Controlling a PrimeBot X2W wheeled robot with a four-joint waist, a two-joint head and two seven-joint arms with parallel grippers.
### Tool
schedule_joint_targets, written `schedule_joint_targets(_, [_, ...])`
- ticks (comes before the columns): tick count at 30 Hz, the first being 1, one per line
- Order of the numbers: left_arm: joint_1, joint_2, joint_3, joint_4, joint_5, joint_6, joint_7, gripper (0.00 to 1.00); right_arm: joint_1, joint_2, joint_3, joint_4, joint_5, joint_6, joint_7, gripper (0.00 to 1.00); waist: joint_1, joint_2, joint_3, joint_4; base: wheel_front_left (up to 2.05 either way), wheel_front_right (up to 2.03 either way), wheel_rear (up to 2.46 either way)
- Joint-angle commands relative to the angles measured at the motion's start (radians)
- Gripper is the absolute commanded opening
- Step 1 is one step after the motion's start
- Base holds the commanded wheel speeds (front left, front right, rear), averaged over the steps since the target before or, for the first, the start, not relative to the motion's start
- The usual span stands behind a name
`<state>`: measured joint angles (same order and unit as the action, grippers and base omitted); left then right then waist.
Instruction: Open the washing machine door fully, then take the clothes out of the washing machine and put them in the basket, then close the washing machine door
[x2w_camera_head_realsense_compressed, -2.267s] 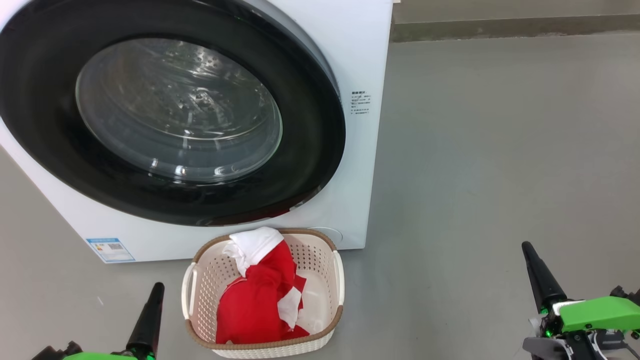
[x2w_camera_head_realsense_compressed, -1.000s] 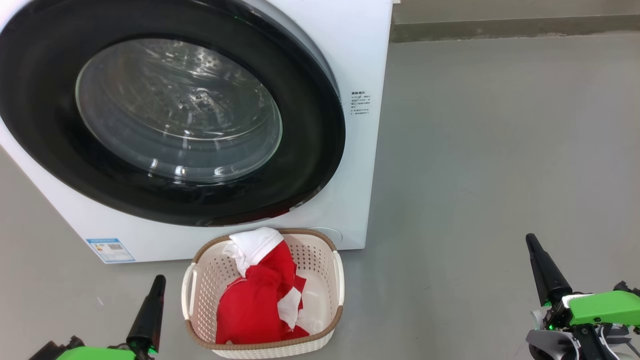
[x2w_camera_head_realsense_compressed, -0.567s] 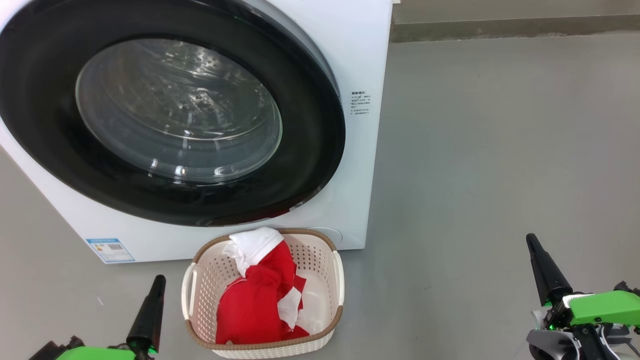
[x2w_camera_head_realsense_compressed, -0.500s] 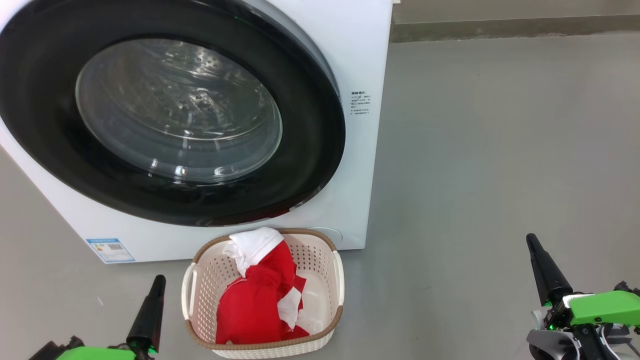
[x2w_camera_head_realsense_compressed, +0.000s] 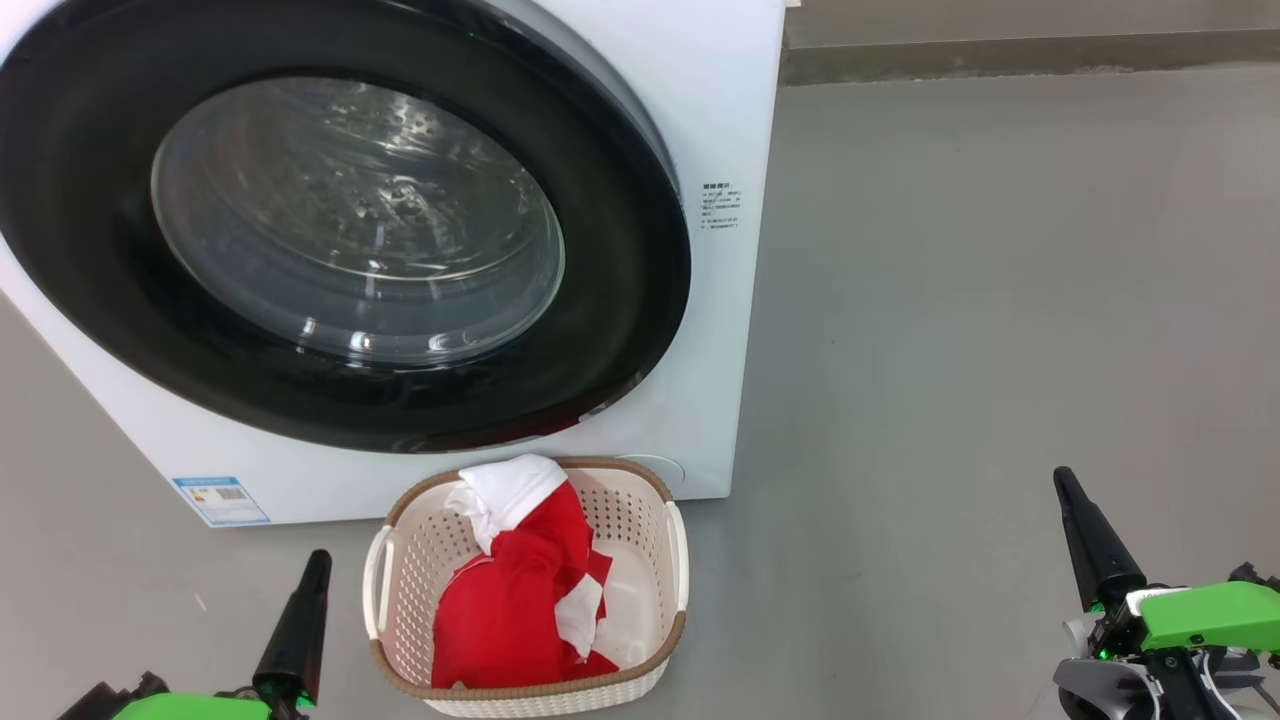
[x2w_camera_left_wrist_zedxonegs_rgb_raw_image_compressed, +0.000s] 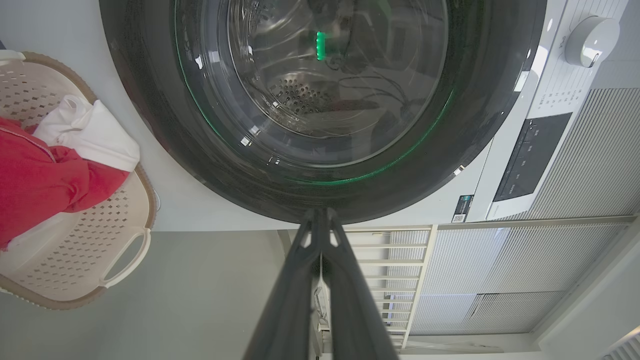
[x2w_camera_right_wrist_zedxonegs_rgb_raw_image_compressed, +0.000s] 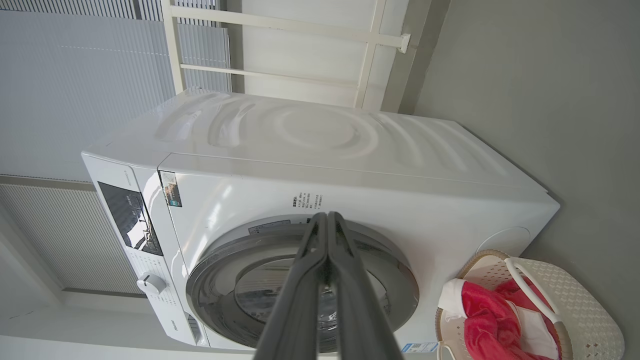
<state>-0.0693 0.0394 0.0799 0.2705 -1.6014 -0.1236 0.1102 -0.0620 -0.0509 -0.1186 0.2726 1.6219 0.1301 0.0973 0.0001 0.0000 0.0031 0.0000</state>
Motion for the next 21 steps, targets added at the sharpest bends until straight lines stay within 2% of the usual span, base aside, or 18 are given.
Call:
schedule_joint_targets(1, [-0.039,0.011,0.034,-0.026,-0.007,-0.007,0.004,0.0,-0.045,-0.008,0.016,-0.028,-0.004,0.001,0.007,0.0,0.0,0.0,0.0,0.0,0.0,0.0,0.0])
schedule_joint_targets(21, [-0.039,0.011,0.034,-0.026,-0.007,-0.007,0.003,0.0,-0.045,-0.006,0.013,-0.028,-0.006,0.001,0.009,0.0,-0.0001,0.0,0.0,0.0,0.0,0.0,0.0])
